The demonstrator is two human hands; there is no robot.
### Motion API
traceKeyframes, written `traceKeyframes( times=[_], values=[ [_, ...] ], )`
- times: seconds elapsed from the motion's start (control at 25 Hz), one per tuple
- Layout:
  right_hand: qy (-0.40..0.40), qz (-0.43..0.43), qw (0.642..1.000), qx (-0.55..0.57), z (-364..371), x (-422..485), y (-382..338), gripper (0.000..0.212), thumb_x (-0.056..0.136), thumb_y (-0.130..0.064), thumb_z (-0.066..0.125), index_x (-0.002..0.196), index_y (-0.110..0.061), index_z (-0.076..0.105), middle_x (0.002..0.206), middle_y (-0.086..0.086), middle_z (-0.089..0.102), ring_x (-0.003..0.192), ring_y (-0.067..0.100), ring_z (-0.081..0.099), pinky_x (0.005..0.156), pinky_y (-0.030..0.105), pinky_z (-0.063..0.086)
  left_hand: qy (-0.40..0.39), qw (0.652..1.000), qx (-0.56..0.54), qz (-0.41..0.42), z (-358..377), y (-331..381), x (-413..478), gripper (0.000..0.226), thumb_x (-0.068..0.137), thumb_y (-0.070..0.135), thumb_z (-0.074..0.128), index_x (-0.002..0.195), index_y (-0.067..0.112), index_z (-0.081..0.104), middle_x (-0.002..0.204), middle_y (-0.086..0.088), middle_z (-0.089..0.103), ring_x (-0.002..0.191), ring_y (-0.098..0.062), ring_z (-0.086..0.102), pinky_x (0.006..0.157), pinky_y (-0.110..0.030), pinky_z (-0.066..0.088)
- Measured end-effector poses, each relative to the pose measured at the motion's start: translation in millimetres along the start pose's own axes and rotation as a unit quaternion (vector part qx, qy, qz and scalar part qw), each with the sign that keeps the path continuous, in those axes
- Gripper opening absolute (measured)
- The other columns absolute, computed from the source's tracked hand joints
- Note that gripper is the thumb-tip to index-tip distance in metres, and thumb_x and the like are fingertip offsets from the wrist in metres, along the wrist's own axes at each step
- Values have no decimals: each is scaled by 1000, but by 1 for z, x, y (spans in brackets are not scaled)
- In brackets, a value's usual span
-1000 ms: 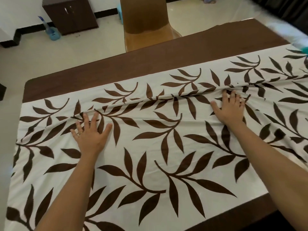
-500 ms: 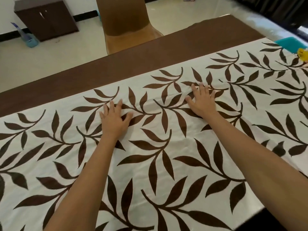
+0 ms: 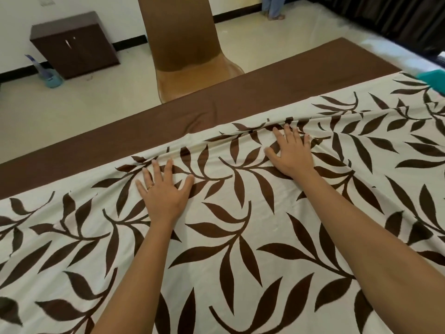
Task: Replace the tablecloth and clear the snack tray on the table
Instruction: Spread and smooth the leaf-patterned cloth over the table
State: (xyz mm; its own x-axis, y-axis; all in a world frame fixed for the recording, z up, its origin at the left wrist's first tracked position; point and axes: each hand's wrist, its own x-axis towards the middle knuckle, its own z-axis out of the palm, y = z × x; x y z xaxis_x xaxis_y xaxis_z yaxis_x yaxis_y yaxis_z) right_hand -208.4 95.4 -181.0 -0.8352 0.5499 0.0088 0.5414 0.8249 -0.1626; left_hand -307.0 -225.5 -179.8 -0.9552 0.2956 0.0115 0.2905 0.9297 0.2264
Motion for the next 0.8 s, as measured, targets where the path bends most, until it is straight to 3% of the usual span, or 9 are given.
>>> traceKeyframes(
  times=[0.28, 0.4, 0.52, 0.6, 0.72, 0.8],
  values=[
    [13, 12, 1000, 19, -3, 17, 7, 67, 93, -59, 31, 151, -25, 23, 159, 8, 16, 148, 25, 6, 117, 50, 1, 1, 1000, 6, -9, 6, 16, 14, 78, 87, 75, 24, 152, 34, 15, 162, -7, 5, 148, -33, -1, 115, -52, -8],
    [91, -15, 995, 43, -17, -9, -8, 59, 96, -45, 34, 148, -18, 29, 157, 11, 21, 147, 24, 12, 119, 50, 12, 35, 992, -120, 11, -6, 20, 7, 70, 90, 67, 34, 148, 27, 31, 159, -8, 19, 148, -27, 12, 119, -53, 1],
    [18, -98, 991, 86, -23, -67, -19, 63, 96, -56, 30, 151, -30, 17, 160, 1, 9, 148, 19, 3, 119, 46, 7, 86, 990, -114, -18, -18, 23, -32, 63, 93, 61, 37, 142, 22, 41, 155, -8, 30, 147, -27, 18, 119, -55, 8],
    [-55, -134, 989, 27, -16, -103, -6, 68, 92, -67, 21, 151, -38, 5, 161, -1, -2, 148, 19, -6, 119, 47, -1, 36, 997, -57, -48, -16, 30, -72, 74, 90, 70, 30, 148, 25, 31, 159, -10, 20, 148, -35, 8, 116, -58, -3],
    [-62, -130, 990, 9, -12, -113, 36, 69, 90, -71, 16, 151, -41, 5, 161, -3, -2, 148, 17, -6, 119, 47, -3, -38, 998, 1, -40, 1, 57, -115, 89, 81, 82, 14, 154, 30, 5, 161, -11, -1, 146, -40, -10, 110, -58, -16],
    [-61, -127, 990, 8, -17, -109, 58, 69, 90, -70, 16, 151, -40, 7, 161, -4, -1, 148, 17, -5, 119, 47, -3, -49, 998, 5, -46, 9, 81, -118, 92, 80, 84, 12, 154, 31, 1, 161, -11, -4, 145, -40, -13, 110, -59, -16]
  ],
)
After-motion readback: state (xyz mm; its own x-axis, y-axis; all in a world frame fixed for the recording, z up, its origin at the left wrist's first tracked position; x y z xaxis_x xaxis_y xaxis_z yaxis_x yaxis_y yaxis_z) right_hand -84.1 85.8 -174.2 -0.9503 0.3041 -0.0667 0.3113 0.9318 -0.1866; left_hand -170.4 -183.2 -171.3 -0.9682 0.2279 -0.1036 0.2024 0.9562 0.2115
